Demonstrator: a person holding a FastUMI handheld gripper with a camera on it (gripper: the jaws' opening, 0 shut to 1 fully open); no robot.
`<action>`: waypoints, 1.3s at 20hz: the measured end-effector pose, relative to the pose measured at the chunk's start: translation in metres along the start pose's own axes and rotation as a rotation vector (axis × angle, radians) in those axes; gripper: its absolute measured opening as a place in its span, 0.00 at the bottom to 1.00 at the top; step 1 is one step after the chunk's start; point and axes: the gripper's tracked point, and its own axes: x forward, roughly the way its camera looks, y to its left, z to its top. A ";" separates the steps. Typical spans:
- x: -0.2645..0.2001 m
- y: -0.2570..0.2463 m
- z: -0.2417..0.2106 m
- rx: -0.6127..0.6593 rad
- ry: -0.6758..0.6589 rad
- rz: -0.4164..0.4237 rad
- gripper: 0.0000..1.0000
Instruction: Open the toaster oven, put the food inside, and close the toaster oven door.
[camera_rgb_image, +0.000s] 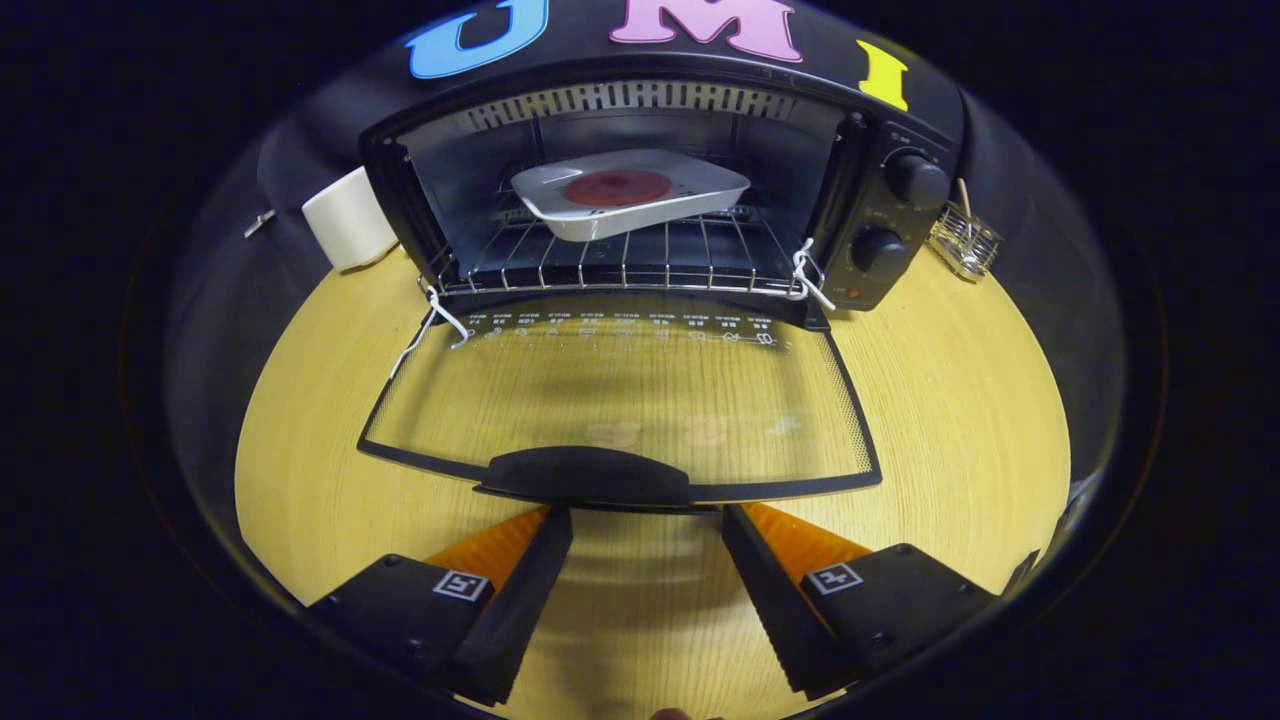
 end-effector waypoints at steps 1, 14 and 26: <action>0.001 0.000 0.001 -0.009 -0.003 -0.001 0.99; -0.050 0.004 0.033 -0.050 -0.150 0.064 0.98; -0.110 0.002 0.149 0.005 -0.445 0.105 0.99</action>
